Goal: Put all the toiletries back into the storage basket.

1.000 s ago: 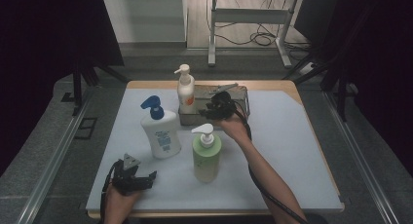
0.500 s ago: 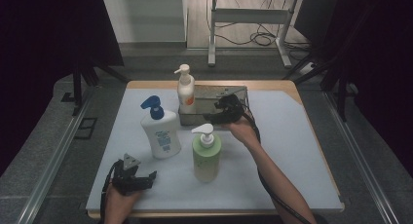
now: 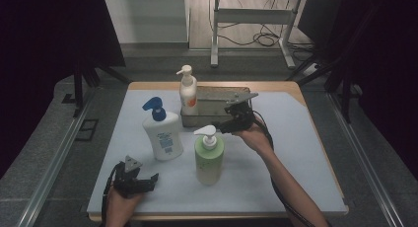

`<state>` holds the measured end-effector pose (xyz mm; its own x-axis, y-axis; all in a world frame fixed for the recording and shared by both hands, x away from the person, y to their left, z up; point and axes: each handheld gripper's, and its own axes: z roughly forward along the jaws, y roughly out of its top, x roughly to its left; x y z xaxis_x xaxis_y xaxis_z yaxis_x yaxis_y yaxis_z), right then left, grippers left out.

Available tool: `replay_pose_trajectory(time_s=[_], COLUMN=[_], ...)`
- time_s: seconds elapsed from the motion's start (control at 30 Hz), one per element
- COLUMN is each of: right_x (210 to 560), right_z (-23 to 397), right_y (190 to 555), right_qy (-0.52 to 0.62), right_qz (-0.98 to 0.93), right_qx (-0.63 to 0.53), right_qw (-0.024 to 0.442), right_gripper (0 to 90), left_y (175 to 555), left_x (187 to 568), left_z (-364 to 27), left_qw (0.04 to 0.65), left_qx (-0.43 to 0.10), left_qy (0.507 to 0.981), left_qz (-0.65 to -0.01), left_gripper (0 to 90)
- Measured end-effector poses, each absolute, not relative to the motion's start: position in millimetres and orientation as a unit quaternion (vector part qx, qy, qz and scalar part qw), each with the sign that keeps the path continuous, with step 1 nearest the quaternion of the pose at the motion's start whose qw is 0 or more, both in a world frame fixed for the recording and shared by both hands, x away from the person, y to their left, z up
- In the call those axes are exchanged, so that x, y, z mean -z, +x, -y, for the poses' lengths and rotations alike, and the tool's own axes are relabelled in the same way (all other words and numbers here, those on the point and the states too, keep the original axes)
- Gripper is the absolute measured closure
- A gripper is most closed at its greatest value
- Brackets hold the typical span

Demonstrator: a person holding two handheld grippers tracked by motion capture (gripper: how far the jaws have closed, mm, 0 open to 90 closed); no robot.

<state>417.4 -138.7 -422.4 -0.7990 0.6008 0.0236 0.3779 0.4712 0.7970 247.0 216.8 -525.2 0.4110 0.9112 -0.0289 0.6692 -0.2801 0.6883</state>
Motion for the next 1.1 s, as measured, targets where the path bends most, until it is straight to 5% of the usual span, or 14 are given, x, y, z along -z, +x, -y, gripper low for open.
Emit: replay_pose_trajectory(time_s=[1.1], right_x=[441], right_z=[188], right_y=[369], right_qy=[0.276], right_qz=[-0.864], right_qx=[-0.404], right_qw=[0.12], right_gripper=[5.2], left_y=[247], left_x=[525], left_z=[-217], left_qw=[0.317], left_qx=[-0.19], left_qy=[0.779], left_qz=[-0.507], left_gripper=[12.0])
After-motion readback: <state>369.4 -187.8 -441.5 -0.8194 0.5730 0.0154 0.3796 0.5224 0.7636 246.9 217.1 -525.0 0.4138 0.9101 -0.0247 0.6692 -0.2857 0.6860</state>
